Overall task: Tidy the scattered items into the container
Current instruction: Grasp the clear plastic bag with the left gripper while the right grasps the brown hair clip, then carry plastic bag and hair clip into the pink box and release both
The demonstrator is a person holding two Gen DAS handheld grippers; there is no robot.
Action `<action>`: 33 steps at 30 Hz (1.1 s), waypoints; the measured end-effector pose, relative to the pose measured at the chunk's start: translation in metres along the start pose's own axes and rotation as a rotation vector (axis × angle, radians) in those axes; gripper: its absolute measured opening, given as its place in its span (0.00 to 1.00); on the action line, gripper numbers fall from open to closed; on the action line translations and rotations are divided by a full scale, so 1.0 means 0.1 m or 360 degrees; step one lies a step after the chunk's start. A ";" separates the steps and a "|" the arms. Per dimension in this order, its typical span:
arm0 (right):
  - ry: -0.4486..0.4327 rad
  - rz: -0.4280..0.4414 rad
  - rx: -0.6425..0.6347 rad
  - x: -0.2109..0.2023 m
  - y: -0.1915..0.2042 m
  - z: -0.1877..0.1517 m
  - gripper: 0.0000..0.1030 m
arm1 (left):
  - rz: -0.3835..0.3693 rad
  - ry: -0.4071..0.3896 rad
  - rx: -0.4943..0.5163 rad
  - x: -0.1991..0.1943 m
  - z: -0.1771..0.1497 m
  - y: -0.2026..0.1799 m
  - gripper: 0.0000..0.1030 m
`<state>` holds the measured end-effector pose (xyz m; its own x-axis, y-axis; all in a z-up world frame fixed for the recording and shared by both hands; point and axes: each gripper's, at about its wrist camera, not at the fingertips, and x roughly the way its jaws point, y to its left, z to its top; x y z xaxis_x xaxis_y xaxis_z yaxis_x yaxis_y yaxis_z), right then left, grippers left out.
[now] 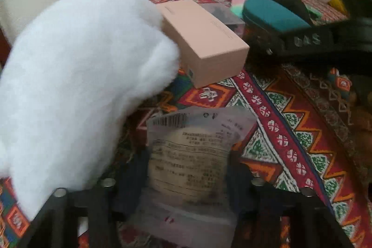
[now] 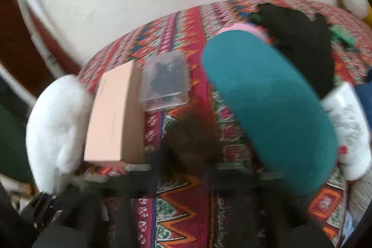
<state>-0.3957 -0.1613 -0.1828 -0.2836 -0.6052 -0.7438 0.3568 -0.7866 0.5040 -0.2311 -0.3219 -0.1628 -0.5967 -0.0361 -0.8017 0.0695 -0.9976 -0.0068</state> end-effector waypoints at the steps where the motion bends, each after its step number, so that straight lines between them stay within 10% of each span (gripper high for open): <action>1: -0.0003 0.0004 0.0016 0.02 0.00 0.02 0.15 | 0.0013 0.0002 -0.0016 -0.04 -0.01 0.01 0.46; 14: -0.0009 0.0309 0.0098 -1.19 -0.17 -0.58 0.13 | -0.0080 -0.0177 -0.0121 -1.01 -0.10 -0.29 0.45; 33: -0.0299 0.0143 0.0004 -3.53 -0.76 -2.11 0.13 | -0.0292 -0.0299 0.0030 -2.16 -0.42 -2.01 0.45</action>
<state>-0.1351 0.1383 -0.0509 -0.4116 -0.6851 -0.6010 0.3862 -0.7284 0.5659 -0.0826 -0.1114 -0.0137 -0.7362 0.1370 -0.6627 -0.0674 -0.9893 -0.1297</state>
